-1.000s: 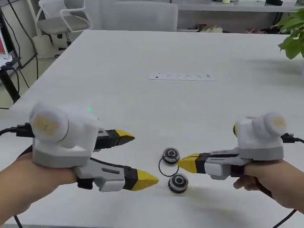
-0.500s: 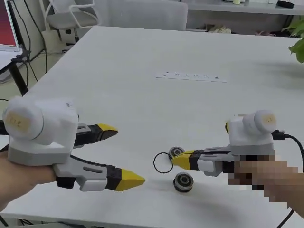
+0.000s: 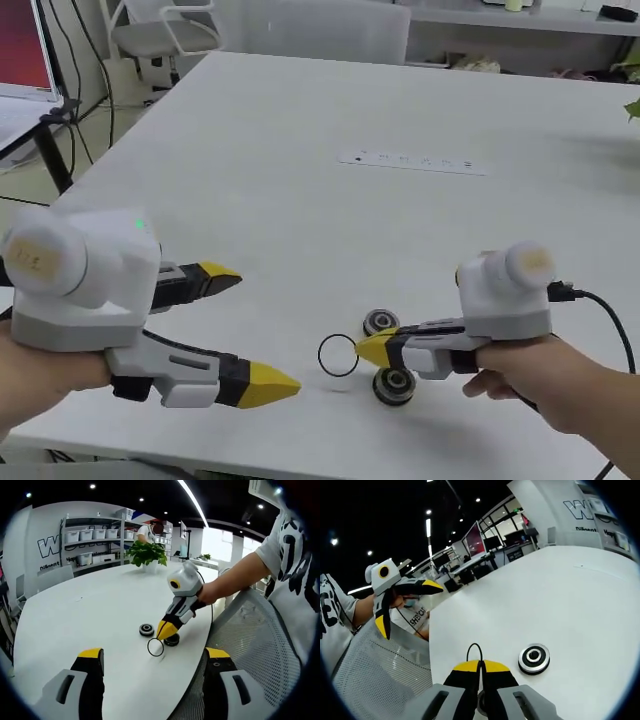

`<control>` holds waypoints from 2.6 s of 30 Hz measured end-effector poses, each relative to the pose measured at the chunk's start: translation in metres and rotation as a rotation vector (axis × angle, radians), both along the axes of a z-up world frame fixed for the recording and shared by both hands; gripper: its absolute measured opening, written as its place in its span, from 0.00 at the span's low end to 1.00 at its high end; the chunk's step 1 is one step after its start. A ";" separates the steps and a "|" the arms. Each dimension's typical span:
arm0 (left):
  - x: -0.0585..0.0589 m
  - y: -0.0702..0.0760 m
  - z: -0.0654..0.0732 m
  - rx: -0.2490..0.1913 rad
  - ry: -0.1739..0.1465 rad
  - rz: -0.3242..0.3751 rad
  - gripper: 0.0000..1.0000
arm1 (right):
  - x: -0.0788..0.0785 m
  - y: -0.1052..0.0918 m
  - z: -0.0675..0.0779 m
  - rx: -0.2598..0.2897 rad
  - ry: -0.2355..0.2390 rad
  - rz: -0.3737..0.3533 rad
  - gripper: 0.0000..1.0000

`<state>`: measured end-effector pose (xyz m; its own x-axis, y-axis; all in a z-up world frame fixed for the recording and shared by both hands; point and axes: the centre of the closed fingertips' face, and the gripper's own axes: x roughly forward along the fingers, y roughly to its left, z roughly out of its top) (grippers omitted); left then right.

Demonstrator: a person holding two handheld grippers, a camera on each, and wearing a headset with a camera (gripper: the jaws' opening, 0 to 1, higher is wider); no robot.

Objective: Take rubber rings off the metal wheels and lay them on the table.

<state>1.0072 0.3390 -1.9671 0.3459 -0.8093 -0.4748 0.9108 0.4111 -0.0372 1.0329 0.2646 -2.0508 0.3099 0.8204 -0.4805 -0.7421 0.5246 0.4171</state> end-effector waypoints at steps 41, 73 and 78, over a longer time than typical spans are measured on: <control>0.007 -0.020 -0.001 0.020 0.023 -0.033 0.77 | -0.001 -0.033 0.026 0.038 -0.085 -0.053 0.20; 0.011 -0.070 -0.018 0.049 0.083 -0.142 0.66 | -0.025 -0.069 0.005 -0.025 -0.124 -0.043 0.23; 0.009 -0.079 -0.027 0.064 0.089 -0.173 0.63 | -0.029 -0.069 -0.002 -0.047 -0.127 -0.018 0.23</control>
<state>1.0162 0.2601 -1.9940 0.1582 -0.8200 -0.5501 0.9624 0.2527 -0.0998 1.0037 0.1955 -2.0524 0.3849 0.7916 -0.4746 -0.7778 0.5551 0.2950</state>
